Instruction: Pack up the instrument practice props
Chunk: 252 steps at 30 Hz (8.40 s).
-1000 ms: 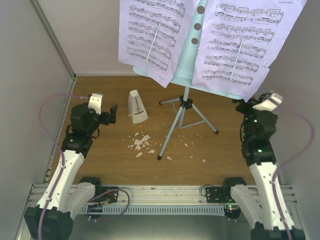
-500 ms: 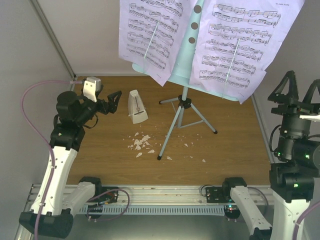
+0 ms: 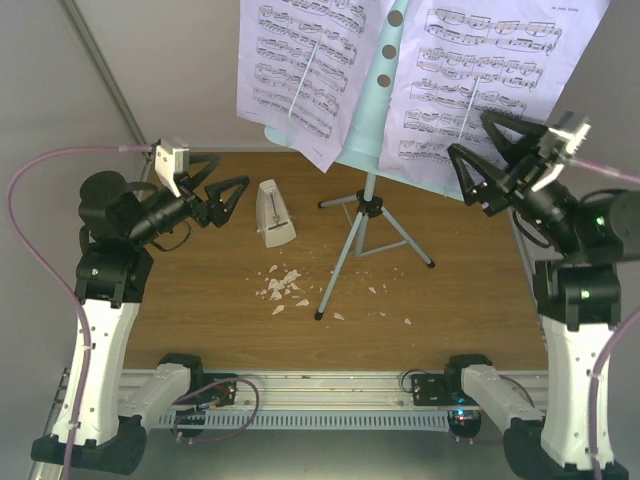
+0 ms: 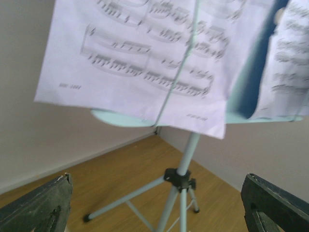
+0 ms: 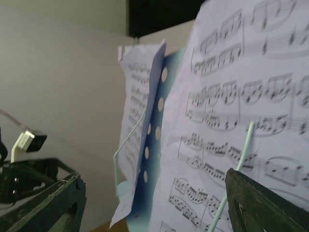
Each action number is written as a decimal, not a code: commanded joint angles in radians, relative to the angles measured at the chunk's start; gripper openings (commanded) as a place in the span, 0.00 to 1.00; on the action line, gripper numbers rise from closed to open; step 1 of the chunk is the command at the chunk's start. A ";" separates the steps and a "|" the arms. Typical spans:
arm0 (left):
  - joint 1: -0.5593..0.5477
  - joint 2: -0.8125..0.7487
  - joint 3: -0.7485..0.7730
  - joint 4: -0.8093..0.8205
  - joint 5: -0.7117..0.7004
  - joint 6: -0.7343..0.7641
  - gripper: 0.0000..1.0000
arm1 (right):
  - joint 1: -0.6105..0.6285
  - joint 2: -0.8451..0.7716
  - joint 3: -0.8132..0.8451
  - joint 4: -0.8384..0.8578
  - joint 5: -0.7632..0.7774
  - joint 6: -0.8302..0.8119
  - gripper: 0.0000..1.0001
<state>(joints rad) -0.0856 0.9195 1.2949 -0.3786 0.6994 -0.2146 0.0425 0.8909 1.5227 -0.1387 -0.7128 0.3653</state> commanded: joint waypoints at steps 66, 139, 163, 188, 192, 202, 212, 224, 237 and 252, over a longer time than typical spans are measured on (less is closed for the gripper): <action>-0.259 0.482 0.631 0.002 -0.092 -0.011 0.78 | 0.796 0.444 0.456 -0.224 0.934 -0.165 0.68; -0.187 0.489 0.352 0.422 0.107 -0.183 0.00 | 0.793 0.157 0.253 0.267 0.589 -0.222 0.00; -0.163 -0.049 -0.114 0.303 0.333 0.135 0.97 | 0.794 0.083 0.199 -0.263 0.593 -0.141 0.01; -0.366 -0.047 -0.218 0.364 0.288 0.123 0.99 | 0.793 0.197 0.159 -0.332 0.563 -0.079 0.00; -0.372 -0.049 -0.230 0.375 0.193 0.128 0.95 | 0.793 0.194 0.157 -0.334 0.565 -0.081 0.01; -0.372 -0.080 -0.261 0.446 0.145 0.086 0.34 | 0.793 0.197 0.149 -0.330 0.547 -0.088 0.01; -0.371 -0.095 -0.265 0.402 0.056 0.058 0.00 | 0.794 0.175 0.113 -0.323 0.538 -0.089 0.01; -0.204 -0.047 -0.316 0.097 -0.162 -0.097 0.00 | 0.793 0.073 0.024 -0.277 0.574 -0.149 0.86; 0.473 -0.089 -0.714 0.122 0.152 -0.329 0.00 | 0.793 -0.054 -0.106 -0.289 0.799 -0.245 1.00; 0.572 0.088 -0.890 0.272 -0.045 -0.348 0.00 | 0.793 -0.257 -0.391 -0.198 1.110 -0.339 1.00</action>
<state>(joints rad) 0.4770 0.9318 0.4088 -0.2222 0.7254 -0.5800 0.8303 0.6769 1.1965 -0.3813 0.2733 0.0662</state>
